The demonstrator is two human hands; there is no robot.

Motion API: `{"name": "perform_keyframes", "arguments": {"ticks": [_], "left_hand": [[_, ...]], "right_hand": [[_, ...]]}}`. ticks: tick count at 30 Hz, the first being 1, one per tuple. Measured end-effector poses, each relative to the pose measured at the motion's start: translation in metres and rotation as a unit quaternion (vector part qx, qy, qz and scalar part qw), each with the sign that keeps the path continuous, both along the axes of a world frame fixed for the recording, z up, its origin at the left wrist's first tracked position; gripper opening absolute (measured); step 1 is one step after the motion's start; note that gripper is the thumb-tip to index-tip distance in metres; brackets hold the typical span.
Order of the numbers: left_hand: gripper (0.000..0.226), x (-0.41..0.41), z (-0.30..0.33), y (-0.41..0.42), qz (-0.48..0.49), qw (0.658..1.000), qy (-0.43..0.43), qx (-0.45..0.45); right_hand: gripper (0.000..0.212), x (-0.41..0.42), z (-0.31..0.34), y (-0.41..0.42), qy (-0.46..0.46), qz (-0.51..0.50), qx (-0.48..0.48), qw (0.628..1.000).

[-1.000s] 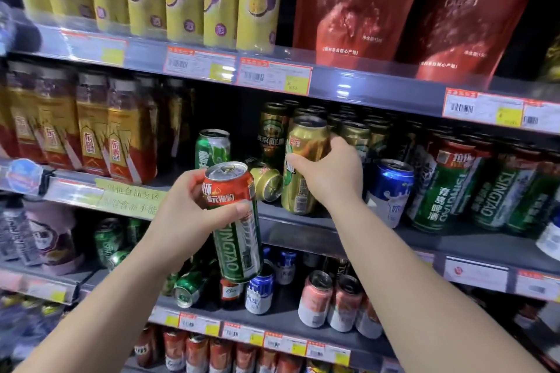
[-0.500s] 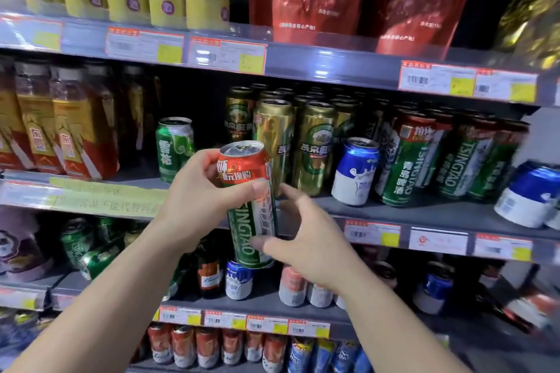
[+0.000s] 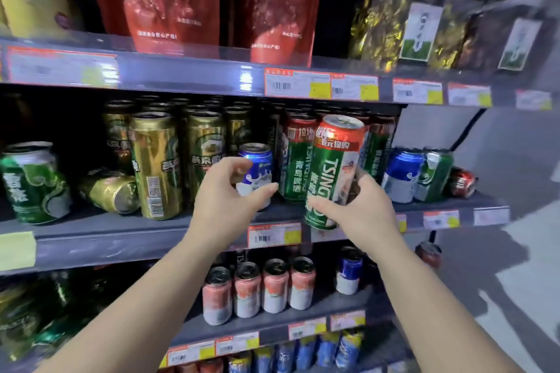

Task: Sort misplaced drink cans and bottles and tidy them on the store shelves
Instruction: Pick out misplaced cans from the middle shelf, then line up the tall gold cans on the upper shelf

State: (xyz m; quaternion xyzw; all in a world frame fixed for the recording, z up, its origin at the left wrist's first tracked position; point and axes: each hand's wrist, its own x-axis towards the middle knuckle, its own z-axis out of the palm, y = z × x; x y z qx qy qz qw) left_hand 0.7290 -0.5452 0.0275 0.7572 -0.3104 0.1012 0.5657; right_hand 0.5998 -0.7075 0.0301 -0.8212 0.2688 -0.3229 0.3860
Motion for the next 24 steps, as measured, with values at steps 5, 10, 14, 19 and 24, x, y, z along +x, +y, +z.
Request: {"name": "perform_keyframes", "arguments": {"ticks": [5,10,14,19,24], "left_hand": [[0.028,0.02,-0.019,-0.007,0.028,0.998,-0.036,0.048],[0.026,0.02,-0.028,-0.005,0.008,0.998,-0.022,0.064],[0.025,0.022,-0.025,0.013,0.026,0.998,-0.02,0.049],[0.025,0.032,-0.024,0.055,0.065,0.997,-0.014,0.027],[0.023,0.055,-0.029,0.107,0.124,0.992,0.016,-0.009]], "right_hand": [[0.053,0.012,-0.004,-0.045,-0.012,-0.05,0.018,0.999],[0.063,0.038,-0.003,-0.067,0.011,-0.073,0.01,0.997],[0.062,0.047,-0.008,-0.066,0.073,-0.092,-0.009,0.993],[0.084,0.05,-0.012,-0.047,0.004,-0.137,-0.023,0.99],[0.047,0.055,-0.027,0.047,-0.2,-0.058,-0.101,0.973]]}}
